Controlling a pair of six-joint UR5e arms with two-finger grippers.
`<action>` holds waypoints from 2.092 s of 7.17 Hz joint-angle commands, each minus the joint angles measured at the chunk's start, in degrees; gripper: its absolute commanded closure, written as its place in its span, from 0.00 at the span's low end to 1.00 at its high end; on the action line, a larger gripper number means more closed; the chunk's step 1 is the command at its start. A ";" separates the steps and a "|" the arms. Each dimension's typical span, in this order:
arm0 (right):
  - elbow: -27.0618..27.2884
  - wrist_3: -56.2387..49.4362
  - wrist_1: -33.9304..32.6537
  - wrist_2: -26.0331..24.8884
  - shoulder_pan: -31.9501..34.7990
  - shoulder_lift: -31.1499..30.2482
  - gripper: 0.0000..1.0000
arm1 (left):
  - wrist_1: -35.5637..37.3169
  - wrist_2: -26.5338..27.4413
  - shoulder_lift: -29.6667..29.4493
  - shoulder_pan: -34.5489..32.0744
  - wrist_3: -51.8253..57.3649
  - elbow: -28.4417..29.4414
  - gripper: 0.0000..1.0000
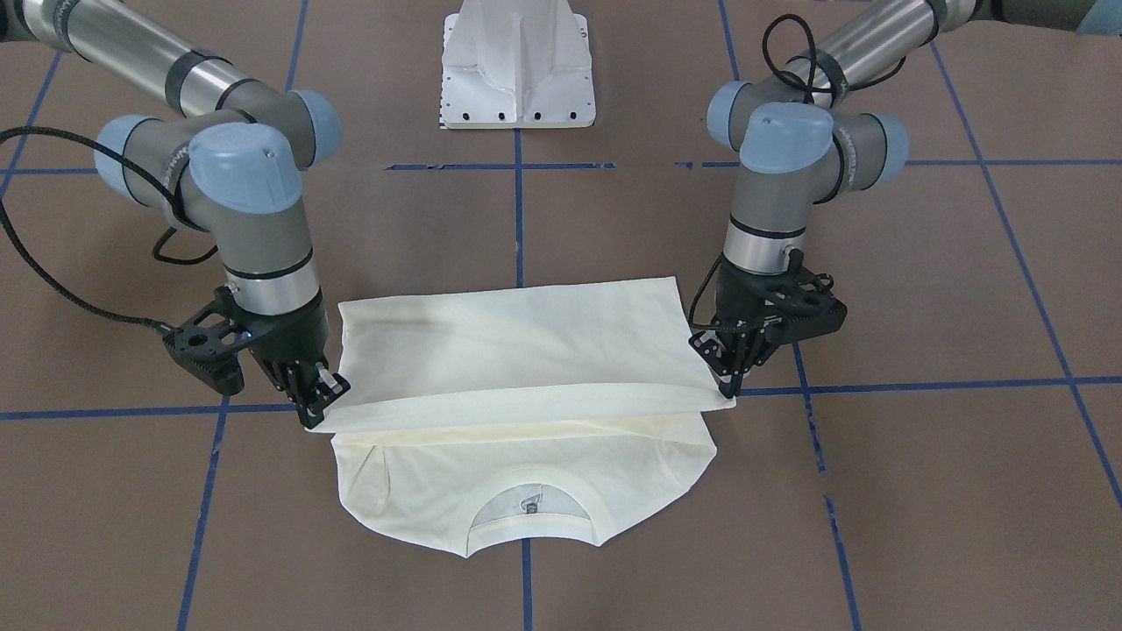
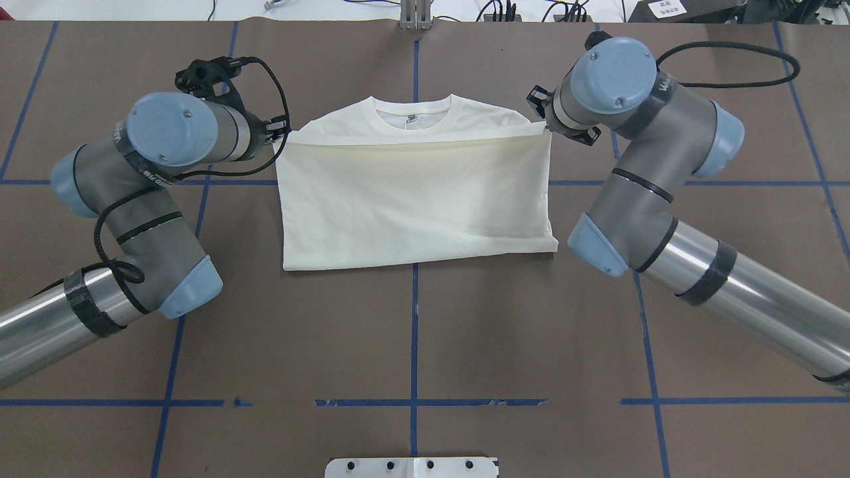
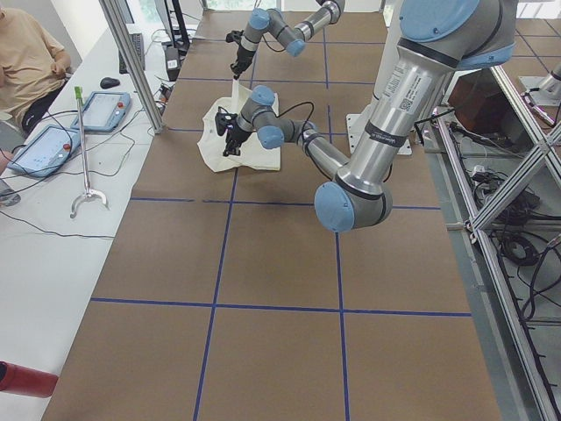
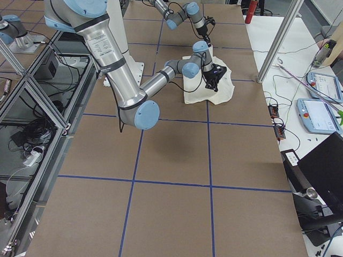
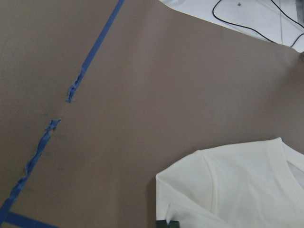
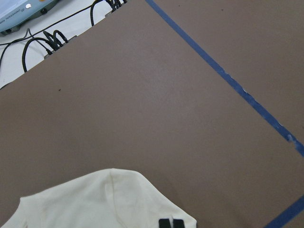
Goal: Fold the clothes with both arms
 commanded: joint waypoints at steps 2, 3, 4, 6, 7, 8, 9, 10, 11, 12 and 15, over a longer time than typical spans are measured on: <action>-13.23 -0.42 5.64 -0.32 0.70 6.74 1.00 | -8.92 2.40 -3.70 -0.40 0.07 11.09 1.00; -15.35 -0.42 8.92 -0.32 0.69 6.48 1.00 | -10.79 3.71 -4.49 -0.40 0.07 13.21 0.92; -15.55 -0.51 8.95 -0.32 0.61 6.22 1.00 | -11.15 3.98 -5.81 -0.31 0.16 15.58 0.85; -16.43 -0.77 9.13 -0.32 0.26 6.21 0.78 | -14.04 3.90 -6.26 -0.74 0.77 16.84 0.69; -15.64 -0.86 9.30 0.03 0.43 6.21 0.76 | -16.06 3.37 -6.26 -2.05 0.78 16.75 0.66; -13.98 -0.68 9.30 0.20 0.43 6.21 0.56 | -17.90 3.28 -6.09 -2.41 0.86 16.31 0.65; -9.62 -0.51 9.30 2.29 0.52 3.86 0.55 | -17.92 2.59 -5.47 -2.59 0.60 14.48 0.65; -0.96 0.10 9.39 5.36 -1.13 -2.16 0.50 | -18.01 -1.42 -3.73 -2.77 0.43 12.38 0.64; 6.26 2.55 9.39 5.04 -4.54 -8.66 0.42 | -18.01 -2.51 -1.45 -2.77 0.43 9.92 0.64; 10.08 7.27 9.48 4.87 -6.93 -12.47 0.38 | -18.10 -2.52 -0.90 -2.68 0.43 9.63 0.64; 14.07 9.16 9.48 1.97 -12.39 -17.61 0.33 | -18.19 -2.17 -0.72 -2.59 0.07 9.19 0.61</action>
